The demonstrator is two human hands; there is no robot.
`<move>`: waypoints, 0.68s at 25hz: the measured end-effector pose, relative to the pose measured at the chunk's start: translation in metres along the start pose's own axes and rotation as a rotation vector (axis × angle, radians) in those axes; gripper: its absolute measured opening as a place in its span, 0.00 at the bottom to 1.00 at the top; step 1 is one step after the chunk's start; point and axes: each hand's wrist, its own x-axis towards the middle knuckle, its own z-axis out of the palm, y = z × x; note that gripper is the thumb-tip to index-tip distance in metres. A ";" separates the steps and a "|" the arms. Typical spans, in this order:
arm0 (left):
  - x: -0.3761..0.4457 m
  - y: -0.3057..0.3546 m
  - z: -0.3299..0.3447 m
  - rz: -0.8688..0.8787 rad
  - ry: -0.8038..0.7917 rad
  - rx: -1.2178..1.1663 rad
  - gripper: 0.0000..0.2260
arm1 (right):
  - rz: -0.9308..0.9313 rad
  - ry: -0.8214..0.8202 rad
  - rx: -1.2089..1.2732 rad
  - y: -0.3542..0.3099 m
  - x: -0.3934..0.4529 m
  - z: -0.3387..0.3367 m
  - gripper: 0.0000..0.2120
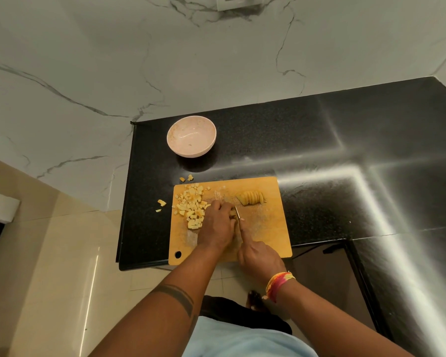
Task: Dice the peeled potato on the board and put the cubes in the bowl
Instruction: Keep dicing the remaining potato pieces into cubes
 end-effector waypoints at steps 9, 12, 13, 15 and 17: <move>0.014 -0.012 -0.001 -0.058 0.156 0.128 0.11 | -0.016 0.011 0.004 0.003 0.006 -0.012 0.36; 0.018 -0.005 -0.002 -0.064 0.170 0.136 0.11 | -0.049 -0.001 -0.011 0.004 0.002 -0.009 0.36; 0.019 -0.003 -0.003 -0.069 0.176 0.134 0.11 | -0.046 0.023 -0.001 0.006 0.003 -0.009 0.36; 0.024 0.002 -0.004 -0.063 0.187 0.139 0.11 | -0.023 0.061 0.030 0.012 0.003 -0.012 0.37; 0.028 0.007 -0.003 -0.025 0.177 0.119 0.11 | -0.002 0.098 0.050 0.019 0.000 -0.016 0.36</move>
